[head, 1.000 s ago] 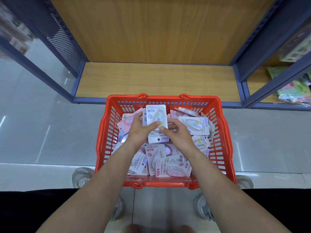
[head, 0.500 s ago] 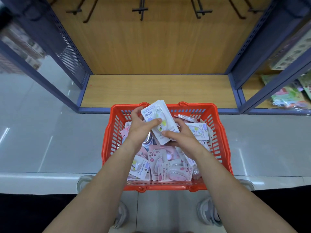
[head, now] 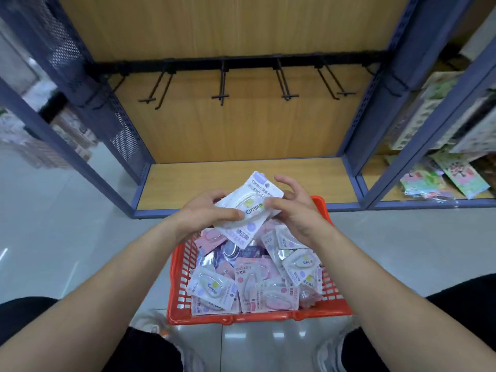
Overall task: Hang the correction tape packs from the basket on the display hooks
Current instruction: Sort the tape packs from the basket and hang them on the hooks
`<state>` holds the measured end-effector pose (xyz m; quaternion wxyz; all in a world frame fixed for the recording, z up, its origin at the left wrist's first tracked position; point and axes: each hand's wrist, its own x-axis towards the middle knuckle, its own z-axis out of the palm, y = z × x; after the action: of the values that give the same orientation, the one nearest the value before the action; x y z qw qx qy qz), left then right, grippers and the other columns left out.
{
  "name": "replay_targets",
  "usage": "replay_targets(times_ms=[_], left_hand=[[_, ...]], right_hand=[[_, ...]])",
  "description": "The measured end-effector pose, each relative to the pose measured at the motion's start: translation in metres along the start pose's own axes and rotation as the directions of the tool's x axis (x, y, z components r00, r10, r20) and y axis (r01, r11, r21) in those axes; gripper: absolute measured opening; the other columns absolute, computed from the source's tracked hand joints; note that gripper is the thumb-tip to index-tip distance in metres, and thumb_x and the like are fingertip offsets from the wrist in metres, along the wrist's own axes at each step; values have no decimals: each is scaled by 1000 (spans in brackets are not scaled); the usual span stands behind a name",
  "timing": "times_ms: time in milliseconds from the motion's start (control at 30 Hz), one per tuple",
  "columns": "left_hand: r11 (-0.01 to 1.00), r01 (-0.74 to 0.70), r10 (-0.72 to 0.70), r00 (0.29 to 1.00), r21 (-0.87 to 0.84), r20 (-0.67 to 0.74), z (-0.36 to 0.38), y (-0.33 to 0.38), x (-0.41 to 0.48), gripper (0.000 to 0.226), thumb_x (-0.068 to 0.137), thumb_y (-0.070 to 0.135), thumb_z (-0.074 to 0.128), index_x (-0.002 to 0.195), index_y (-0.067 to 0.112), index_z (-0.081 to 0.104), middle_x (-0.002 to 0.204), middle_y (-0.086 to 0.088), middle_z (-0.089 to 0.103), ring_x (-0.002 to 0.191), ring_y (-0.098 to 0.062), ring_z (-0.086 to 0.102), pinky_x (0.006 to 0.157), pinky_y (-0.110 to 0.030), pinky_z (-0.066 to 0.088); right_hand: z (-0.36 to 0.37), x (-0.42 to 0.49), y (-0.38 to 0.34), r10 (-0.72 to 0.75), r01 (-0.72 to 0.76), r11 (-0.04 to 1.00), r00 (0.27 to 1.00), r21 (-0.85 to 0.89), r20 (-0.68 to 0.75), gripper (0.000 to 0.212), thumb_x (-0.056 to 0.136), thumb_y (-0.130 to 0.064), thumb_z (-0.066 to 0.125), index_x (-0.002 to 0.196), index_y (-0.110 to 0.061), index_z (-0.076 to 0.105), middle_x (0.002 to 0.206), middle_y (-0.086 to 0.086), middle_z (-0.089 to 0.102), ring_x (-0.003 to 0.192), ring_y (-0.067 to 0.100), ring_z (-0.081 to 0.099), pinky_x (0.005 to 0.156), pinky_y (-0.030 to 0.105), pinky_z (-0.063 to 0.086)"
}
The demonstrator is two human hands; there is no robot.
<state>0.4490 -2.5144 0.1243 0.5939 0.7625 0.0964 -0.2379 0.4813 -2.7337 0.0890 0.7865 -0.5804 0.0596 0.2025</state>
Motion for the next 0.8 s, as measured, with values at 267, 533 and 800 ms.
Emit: replay_targets(times_ms=[267,533,800], left_hand=[[960,-91,75,995,-265,-71,11,18,-22,44,80,7,81,118,7,59,103,-12,78,85,-27,75,73,-36,58],[892,-236,139,955,-386,-262,-4,3,-11,75,60,36,83,130,26,56,117,-3,76,106,-39,72,98,-62,49],[867,-306,108,885,-392,-453,-60,-19,-17,42,88,38,75,124,29,57,119,3,75,104,-23,74,87,-44,57]], right_hand=[[30,-30,-43,-141,116,983,974,-143,-178,34,89,-27,78,112,-20,55,120,4,62,93,27,72,90,54,58],[68,-25,-31,-182,202,898,979,-391,88,39,88,-20,80,123,-26,66,116,-10,71,86,10,74,73,26,58],[133,17,-4,-175,198,912,980,-359,94,33,82,-7,82,108,-15,62,102,2,77,91,17,74,78,30,60]])
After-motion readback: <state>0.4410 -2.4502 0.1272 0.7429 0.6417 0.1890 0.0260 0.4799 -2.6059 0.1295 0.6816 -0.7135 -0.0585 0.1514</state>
